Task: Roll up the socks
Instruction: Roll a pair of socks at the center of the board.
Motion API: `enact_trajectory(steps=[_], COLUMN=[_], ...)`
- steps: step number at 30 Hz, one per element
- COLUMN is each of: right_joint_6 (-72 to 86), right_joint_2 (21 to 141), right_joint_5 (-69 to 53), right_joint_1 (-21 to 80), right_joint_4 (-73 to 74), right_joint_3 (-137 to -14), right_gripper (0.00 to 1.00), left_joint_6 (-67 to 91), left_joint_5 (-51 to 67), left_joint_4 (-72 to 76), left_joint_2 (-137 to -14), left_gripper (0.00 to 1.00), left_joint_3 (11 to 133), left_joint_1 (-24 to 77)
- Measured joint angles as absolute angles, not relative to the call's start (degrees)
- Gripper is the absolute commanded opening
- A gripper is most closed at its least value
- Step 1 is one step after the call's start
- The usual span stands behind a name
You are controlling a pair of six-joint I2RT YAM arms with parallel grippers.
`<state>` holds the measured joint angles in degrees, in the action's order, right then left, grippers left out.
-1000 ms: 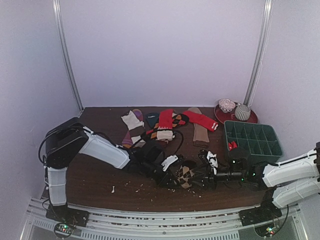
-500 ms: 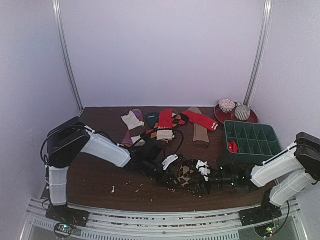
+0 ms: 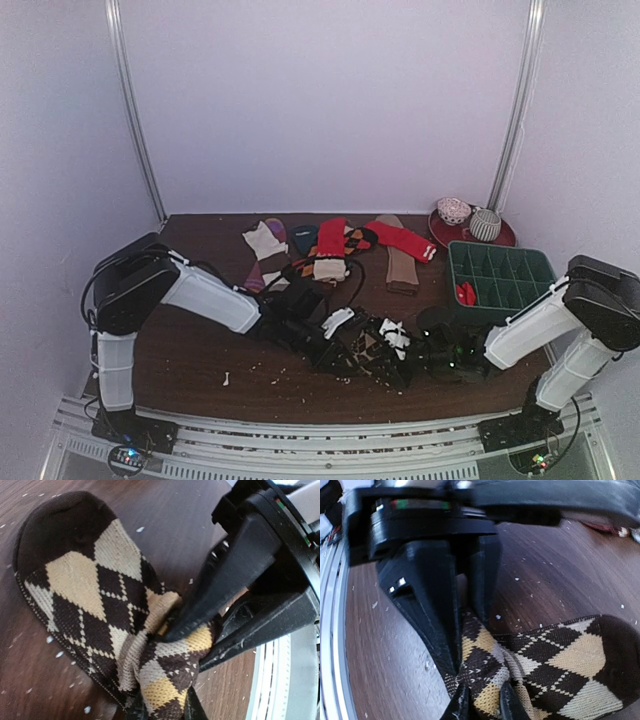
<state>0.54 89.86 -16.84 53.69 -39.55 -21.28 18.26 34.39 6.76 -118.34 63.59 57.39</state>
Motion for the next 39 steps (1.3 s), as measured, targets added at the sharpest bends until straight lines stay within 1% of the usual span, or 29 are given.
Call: enact_trajectory(steps=[1, 2, 3, 4, 6, 7, 8, 10, 11, 14, 17, 20, 23, 26, 31, 39], right_joint_6=[1.5, 2.7, 3.6, 5.0, 7.1, 8.2, 9.6, 12.2, 13.3, 15.6, 16.9, 16.9, 15.8, 14.1, 10.1, 5.8], right_joint_2=[90.5, 91.0, 91.6, 92.3, 93.3, 94.0, 94.8, 96.5, 97.2, 98.5, 99.7, 101.1, 102.9, 105.3, 108.9, 109.9], right_joint_5=[-17.0, -17.2, -17.3, -17.4, -18.1, -18.8, -19.7, -21.8, -23.0, -26.9, -31.9, -38.1, -43.8, -49.5, -56.7, -60.7], right_joint_1=[53.7, 53.6, 53.6, 53.5, 53.2, 53.0, 52.8, 52.3, 52.2, 51.8, 51.0, 49.8, 48.2, 46.2, 43.5, 42.3], right_joint_4=[-39.6, -39.6, -39.7, -39.8, -39.9, -40.0, -40.0, -40.6, -40.6, -39.9, -38.1, -34.9, -30.3, -25.7, -15.4, -7.6], right_joint_3=[-21.8, -22.3, -22.7, -23.3, -24.1, -24.6, -25.1, -26.4, -27.2, -28.6, -30.2, -32.5, -35.7, -39.2, -45.5, -47.8], right_gripper=[0.13, 0.13, 0.13, 0.12, 0.12, 0.12, 0.12, 0.12, 0.12, 0.12, 0.12, 0.12, 0.12, 0.12, 0.12, 0.12], left_joint_6=[18.3, 18.3, 18.3, 18.3, 18.3, 18.3, 18.2, 17.7, 17.3, 16.1, 12.6, 7.6, 2.7, -1.2, -5.4, -7.1], left_joint_5=[34.4, 34.4, 34.3, 34.1, 32.8, 31.7, 30.7, 28.0, 26.0, 19.7, 14.1, 11.3, 11.2, 12.1, 14.2, 14.3], left_joint_4=[6.4, 6.0, 5.7, 5.2, 4.6, 4.7, 4.7, 5.2, 5.5, 6.8, 10.5, 17.7, 24.7, 29.5, 30.3, 29.8], left_joint_2=[-118.2, -118.1, -117.9, -117.7, -117.1, -116.6, -115.9, -114.0, -112.9, -108.7, -101.8, -93.4, -88.6, -88.6, -92.8, -99.9], left_gripper=[0.00, 0.03, 0.17, 0.27, 0.43, 0.49, 0.61, 0.76, 0.78, 0.80, 0.81, 0.81, 0.79, 0.75, 0.70, 0.65], left_joint_3=[63.6, 63.6, 63.6, 63.6, 63.4, 63.0, 62.5, 61.1, 60.2, 55.6, 46.7, 37.8, 34.0, 34.5, 38.4, 39.2], left_joint_1=[57.1, 56.8, 56.6, 56.4, 56.3, 56.3, 56.4, 56.7, 57.1, 57.8, 57.6, 58.2, 59.2, 60.4, 63.2, 65.7])
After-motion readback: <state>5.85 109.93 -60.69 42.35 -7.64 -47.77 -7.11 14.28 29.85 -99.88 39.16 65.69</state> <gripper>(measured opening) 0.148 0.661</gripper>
